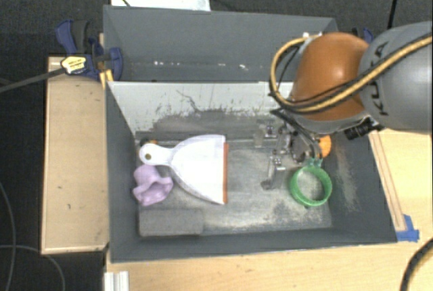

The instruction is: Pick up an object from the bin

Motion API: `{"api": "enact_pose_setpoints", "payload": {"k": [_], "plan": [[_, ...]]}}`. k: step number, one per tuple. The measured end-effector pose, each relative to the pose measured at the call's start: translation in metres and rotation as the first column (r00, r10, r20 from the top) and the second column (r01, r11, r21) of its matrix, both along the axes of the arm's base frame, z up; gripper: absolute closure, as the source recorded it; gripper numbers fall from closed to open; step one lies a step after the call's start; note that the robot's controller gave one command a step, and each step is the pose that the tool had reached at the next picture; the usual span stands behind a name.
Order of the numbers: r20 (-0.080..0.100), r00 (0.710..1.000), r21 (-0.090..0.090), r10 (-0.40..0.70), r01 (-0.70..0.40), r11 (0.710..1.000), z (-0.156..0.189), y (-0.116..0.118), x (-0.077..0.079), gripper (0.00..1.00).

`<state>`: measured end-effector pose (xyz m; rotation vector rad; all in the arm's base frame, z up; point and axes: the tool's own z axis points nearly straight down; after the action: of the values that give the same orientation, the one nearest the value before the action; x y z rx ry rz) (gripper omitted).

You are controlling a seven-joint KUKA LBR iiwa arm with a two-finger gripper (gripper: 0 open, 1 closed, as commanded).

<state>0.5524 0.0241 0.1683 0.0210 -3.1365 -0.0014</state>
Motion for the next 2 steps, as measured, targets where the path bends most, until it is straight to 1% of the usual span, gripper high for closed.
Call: {"api": "enact_pose_setpoints", "payload": {"k": [1, 2], "plan": [[0.008, 1.0, 0.0, -0.001, 0.001, 1.0, 0.005, 0.0, 0.002, 0.0], [0.011, 0.995, -0.001, 0.099, -0.099, 0.995, -0.032, 0.044, -0.003, 0.0]]}}
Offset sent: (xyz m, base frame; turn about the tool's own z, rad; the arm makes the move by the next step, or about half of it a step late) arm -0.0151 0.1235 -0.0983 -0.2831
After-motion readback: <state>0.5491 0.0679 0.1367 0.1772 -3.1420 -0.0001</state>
